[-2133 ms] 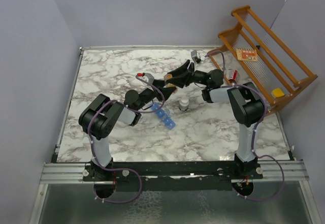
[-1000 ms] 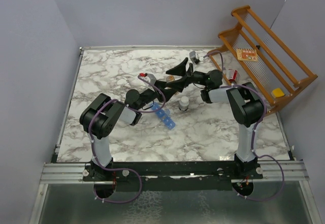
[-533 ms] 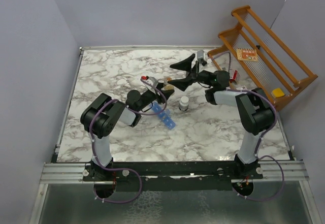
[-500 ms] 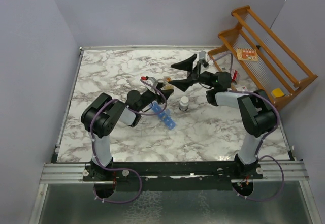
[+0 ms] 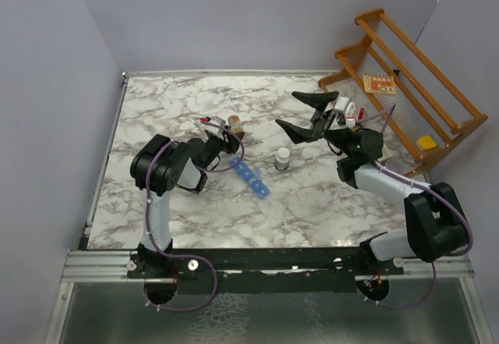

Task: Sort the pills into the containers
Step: Place the pill bottle at the center of the board.

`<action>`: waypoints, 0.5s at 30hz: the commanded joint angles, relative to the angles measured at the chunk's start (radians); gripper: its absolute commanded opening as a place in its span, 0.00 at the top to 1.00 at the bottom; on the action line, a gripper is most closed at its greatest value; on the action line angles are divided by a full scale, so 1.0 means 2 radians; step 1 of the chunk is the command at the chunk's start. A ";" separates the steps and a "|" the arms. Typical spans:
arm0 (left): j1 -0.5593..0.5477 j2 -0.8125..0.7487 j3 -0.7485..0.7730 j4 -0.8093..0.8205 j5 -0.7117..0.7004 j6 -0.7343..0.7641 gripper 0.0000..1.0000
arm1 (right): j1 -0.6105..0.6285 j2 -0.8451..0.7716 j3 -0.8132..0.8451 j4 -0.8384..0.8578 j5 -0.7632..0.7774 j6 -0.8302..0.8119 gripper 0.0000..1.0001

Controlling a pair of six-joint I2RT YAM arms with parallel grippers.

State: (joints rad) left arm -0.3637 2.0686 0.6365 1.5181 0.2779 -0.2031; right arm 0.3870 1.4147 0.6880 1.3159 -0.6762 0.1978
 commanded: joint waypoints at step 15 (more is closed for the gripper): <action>0.038 0.009 0.117 -0.158 -0.004 -0.003 0.81 | 0.002 -0.106 -0.076 -0.109 0.066 -0.063 0.14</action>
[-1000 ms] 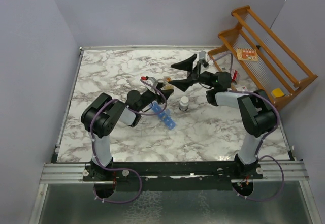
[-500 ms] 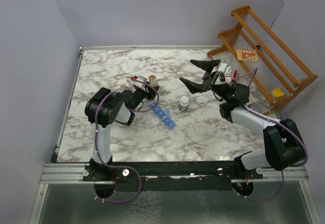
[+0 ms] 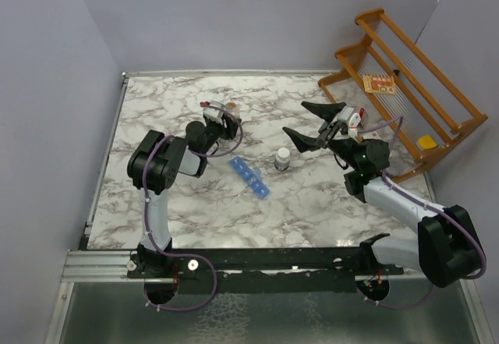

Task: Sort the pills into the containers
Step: Place the pill bottle at the center of the board.

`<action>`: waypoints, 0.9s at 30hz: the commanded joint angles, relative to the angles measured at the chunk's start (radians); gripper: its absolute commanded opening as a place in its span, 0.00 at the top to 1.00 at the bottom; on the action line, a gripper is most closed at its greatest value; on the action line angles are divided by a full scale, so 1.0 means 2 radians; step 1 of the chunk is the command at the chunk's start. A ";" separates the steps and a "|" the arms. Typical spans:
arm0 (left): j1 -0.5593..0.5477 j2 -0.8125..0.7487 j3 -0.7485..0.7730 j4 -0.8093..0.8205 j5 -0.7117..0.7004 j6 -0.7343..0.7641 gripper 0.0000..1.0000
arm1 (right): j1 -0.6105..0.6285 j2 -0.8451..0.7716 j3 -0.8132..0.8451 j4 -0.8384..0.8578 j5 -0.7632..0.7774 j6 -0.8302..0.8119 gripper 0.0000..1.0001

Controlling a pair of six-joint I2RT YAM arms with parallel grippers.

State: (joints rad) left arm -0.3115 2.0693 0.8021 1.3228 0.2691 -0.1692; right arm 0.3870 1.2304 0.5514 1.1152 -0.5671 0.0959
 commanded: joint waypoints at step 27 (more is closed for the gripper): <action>0.023 0.024 0.136 -0.349 -0.005 -0.064 0.79 | 0.002 -0.016 -0.017 0.001 0.009 -0.008 0.14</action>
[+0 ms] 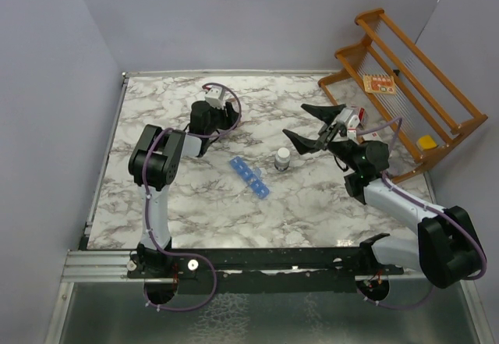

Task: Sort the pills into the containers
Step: Place the pill bottle at the center of the board.

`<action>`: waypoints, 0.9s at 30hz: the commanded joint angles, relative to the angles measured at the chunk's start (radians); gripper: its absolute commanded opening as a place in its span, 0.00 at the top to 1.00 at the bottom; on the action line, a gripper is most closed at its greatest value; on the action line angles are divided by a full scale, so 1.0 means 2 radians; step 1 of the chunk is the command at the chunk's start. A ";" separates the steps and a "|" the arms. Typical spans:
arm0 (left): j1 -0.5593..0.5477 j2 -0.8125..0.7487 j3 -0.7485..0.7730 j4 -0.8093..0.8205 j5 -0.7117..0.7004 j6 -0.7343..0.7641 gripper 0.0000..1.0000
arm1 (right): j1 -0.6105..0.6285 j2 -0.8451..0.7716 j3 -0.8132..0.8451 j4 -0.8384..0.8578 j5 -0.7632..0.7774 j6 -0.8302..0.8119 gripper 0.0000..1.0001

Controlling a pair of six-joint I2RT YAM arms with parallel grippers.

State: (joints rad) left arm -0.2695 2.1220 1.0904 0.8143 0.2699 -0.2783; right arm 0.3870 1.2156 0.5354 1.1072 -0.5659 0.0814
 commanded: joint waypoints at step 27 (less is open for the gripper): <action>-0.038 -0.034 -0.082 -0.141 -0.058 -0.019 0.04 | 0.002 -0.016 -0.018 -0.001 0.011 0.012 0.14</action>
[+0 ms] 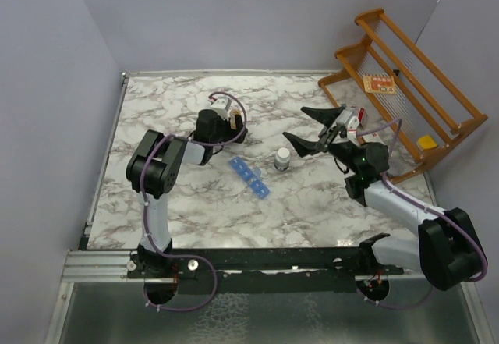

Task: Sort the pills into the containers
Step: Place the pill bottle at the center of the board.

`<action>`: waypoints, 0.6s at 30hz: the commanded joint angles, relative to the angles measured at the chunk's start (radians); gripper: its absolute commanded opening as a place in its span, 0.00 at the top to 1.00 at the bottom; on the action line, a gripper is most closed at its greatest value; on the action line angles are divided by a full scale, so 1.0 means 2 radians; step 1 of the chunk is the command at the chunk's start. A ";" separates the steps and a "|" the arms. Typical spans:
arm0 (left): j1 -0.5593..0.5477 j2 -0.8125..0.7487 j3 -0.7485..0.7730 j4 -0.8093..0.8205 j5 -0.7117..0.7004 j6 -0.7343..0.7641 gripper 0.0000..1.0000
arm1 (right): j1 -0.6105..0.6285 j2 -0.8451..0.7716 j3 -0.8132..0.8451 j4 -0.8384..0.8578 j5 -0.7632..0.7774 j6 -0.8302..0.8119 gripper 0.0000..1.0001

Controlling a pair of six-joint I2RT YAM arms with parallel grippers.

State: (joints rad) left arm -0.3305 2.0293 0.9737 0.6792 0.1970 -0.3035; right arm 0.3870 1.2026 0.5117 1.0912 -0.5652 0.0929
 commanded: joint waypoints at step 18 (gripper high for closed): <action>-0.009 -0.144 -0.121 -0.037 -0.057 -0.009 0.01 | 0.003 -0.028 0.005 -0.090 0.059 -0.020 0.23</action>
State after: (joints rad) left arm -0.3492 1.8755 0.8040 0.6605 0.1158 -0.3092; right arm 0.3870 1.1744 0.5053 1.0328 -0.5331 0.0853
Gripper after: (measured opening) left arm 0.989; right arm 0.845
